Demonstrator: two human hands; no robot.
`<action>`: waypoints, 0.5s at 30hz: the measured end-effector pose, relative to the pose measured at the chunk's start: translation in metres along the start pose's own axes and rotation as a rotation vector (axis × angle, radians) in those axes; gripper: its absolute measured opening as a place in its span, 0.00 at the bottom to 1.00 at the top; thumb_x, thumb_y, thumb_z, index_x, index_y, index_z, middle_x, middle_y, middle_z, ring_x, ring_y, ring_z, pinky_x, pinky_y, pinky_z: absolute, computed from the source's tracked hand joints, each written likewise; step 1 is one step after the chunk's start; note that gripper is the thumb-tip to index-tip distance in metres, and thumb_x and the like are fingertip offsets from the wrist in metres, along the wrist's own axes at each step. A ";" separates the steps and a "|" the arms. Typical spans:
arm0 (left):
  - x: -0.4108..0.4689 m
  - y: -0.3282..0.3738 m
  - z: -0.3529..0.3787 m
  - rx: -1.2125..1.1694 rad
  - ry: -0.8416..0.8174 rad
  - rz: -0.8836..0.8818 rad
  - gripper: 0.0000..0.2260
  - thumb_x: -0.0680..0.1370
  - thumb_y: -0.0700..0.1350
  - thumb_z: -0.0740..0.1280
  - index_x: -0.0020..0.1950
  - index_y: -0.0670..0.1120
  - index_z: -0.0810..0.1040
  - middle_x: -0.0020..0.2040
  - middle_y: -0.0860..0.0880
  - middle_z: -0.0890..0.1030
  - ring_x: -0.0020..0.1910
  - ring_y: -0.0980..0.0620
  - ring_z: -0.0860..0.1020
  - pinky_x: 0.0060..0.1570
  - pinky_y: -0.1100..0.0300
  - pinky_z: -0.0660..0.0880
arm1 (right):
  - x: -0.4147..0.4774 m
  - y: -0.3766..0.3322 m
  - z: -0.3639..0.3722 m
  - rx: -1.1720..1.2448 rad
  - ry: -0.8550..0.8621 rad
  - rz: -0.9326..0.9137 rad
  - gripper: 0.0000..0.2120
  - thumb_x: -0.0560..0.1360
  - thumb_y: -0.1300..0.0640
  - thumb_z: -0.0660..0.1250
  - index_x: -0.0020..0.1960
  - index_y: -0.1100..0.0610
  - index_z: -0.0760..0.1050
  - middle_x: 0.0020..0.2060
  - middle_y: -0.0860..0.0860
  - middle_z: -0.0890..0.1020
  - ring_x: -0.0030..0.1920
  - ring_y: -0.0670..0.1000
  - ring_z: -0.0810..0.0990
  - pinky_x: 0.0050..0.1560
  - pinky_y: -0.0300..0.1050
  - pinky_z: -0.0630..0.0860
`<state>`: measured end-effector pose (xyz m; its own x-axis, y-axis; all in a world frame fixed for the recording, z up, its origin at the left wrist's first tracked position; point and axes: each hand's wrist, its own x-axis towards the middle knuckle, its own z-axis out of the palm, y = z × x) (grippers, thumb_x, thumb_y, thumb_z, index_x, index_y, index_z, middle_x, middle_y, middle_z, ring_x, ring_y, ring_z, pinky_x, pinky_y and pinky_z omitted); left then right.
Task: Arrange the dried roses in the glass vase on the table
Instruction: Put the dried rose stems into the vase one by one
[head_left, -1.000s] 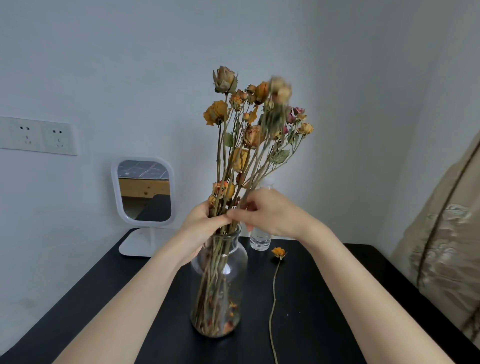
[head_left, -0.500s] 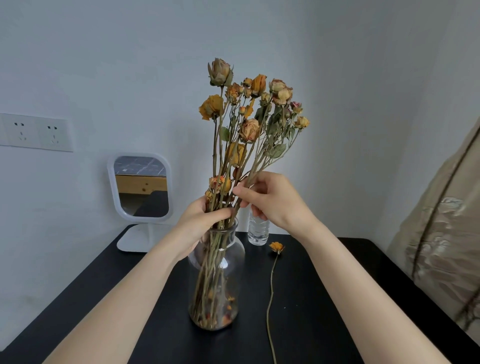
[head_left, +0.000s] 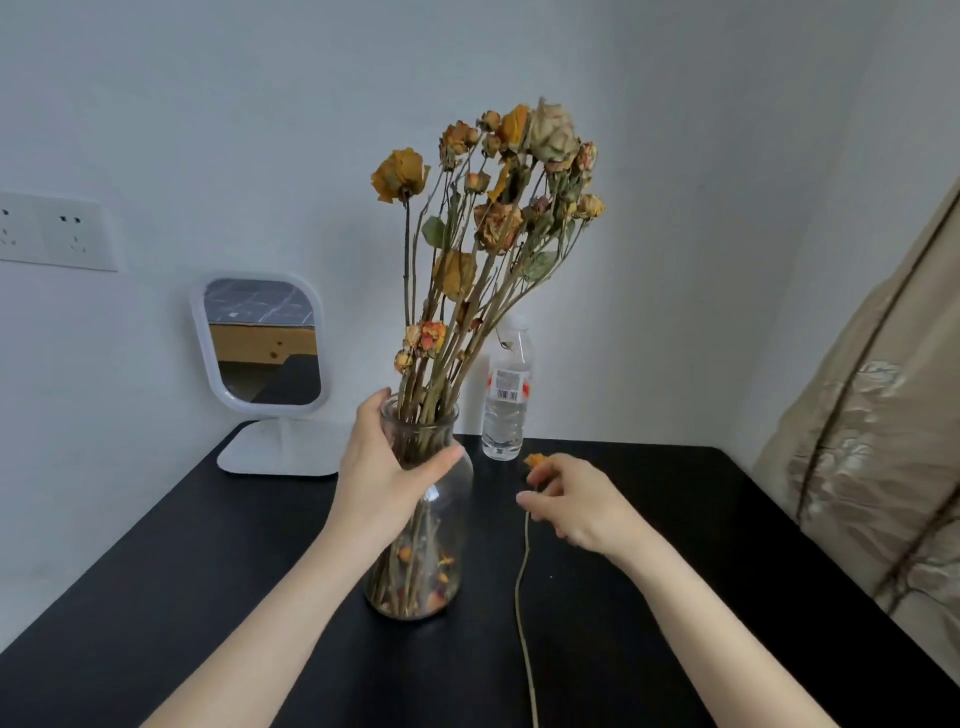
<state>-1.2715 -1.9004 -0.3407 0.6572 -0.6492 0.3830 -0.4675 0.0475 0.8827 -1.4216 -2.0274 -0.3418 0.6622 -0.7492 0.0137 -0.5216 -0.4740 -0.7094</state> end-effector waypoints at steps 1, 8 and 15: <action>0.001 -0.001 0.002 0.026 0.037 0.008 0.38 0.67 0.52 0.75 0.71 0.50 0.59 0.66 0.52 0.71 0.65 0.53 0.71 0.64 0.52 0.69 | 0.002 0.009 0.007 -0.068 -0.038 0.067 0.13 0.75 0.52 0.67 0.56 0.56 0.71 0.43 0.52 0.81 0.33 0.44 0.75 0.34 0.36 0.71; 0.007 -0.007 0.007 0.031 0.081 0.005 0.31 0.67 0.53 0.74 0.66 0.52 0.64 0.61 0.54 0.75 0.59 0.54 0.74 0.53 0.64 0.70 | 0.016 0.039 0.043 -0.345 -0.171 0.284 0.18 0.74 0.42 0.64 0.49 0.57 0.70 0.42 0.50 0.75 0.42 0.50 0.76 0.41 0.42 0.73; 0.015 -0.015 0.000 0.025 -0.015 0.027 0.26 0.65 0.54 0.75 0.59 0.57 0.68 0.48 0.66 0.76 0.46 0.69 0.75 0.38 0.76 0.70 | 0.022 0.042 0.061 -0.377 -0.130 0.301 0.13 0.76 0.46 0.63 0.50 0.56 0.72 0.42 0.49 0.76 0.45 0.50 0.77 0.44 0.43 0.74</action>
<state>-1.2545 -1.9104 -0.3481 0.6355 -0.6592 0.4019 -0.4992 0.0463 0.8653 -1.3962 -2.0360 -0.4143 0.5013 -0.8262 -0.2572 -0.8422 -0.3978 -0.3639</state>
